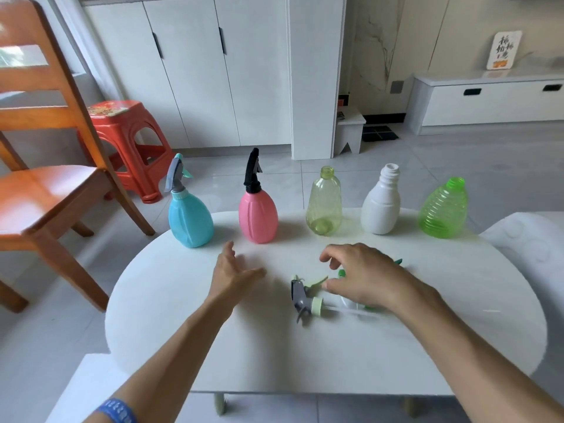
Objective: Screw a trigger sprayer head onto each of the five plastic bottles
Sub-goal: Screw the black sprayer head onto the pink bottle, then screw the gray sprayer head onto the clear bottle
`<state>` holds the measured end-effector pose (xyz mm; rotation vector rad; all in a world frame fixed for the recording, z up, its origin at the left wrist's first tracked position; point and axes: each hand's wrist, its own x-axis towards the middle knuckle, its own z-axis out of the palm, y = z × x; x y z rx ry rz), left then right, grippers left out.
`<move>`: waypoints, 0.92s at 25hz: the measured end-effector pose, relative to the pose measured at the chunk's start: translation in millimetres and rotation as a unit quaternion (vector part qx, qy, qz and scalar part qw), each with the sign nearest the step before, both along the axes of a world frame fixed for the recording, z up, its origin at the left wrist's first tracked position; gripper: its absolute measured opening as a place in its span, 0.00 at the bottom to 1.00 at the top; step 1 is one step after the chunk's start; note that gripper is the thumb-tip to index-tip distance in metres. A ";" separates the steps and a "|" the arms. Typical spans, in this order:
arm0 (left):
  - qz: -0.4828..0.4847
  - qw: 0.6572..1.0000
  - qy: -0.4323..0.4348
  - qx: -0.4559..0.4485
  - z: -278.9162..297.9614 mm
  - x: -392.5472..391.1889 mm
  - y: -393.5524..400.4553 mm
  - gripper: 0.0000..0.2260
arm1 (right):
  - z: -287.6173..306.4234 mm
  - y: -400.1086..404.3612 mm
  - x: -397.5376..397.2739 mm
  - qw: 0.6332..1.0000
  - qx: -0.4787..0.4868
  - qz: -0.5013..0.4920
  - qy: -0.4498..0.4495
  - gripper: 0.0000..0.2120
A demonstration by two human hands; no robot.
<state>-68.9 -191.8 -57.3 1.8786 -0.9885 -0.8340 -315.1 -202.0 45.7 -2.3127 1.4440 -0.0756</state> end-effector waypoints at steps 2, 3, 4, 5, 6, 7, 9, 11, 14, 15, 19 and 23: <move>-0.033 0.998 -0.055 0.019 12.1 -4.9 28.7 0.39 | -29.9 12.2 16.2 0.997 -0.035 0.051 0.042 0.20; -0.053 0.995 -0.087 0.018 21.3 -7.4 42.0 0.37 | -44.0 19.7 23.7 0.992 -0.066 0.069 0.076 0.17; -0.077 0.990 -0.118 0.009 31.6 -9.8 53.3 0.36 | -56.0 25.5 29.5 0.986 -0.097 0.079 0.112 0.15; -0.100 0.984 -0.144 -0.004 43.0 -11.9 61.8 0.35 | -63.6 29.5 33.1 0.980 -0.123 0.079 0.137 0.14; -0.118 0.979 -0.164 -0.020 55.0 -13.7 67.1 0.34 | -67.4 31.1 34.9 0.977 -0.139 0.074 0.146 0.13; -0.128 0.975 -0.177 -0.040 66.3 -15.4 69.6 0.33 | -67.9 30.8 35.3 0.976 -0.147 0.068 0.142 0.12; -0.134 0.970 -0.185 -0.086 83.8 -19.8 68.7 0.30 | -57.3 24.8 34.1 0.986 -0.143 0.032 0.081 0.10; -0.134 0.966 -0.186 -0.119 90.7 -26.6 63.1 0.28 | -32.6 14.8 26.3 0.992 -0.104 -0.032 -0.065 0.09; -0.136 0.967 -0.166 -0.139 84.8 -40.7 39.9 0.28 | 16.6 2.6 1.6 0.919 0.024 -0.130 -0.371 0.14; -0.140 0.966 -0.164 -0.142 82.1 -48.2 26.5 0.28 | 30.0 -1.6 -11.0 0.879 0.034 -0.158 -0.448 0.14; -0.142 0.966 -0.153 -0.151 68.8 -88.5 -46.1 0.39 | 57.5 -15.3 -56.1 0.776 0.035 -0.261 -0.573 0.05; -0.108 0.973 -0.139 -0.147 48.2 -116.2 -122.8 0.50 | 58.9 -27.9 -79.0 0.755 -0.001 -0.304 -0.581 0.08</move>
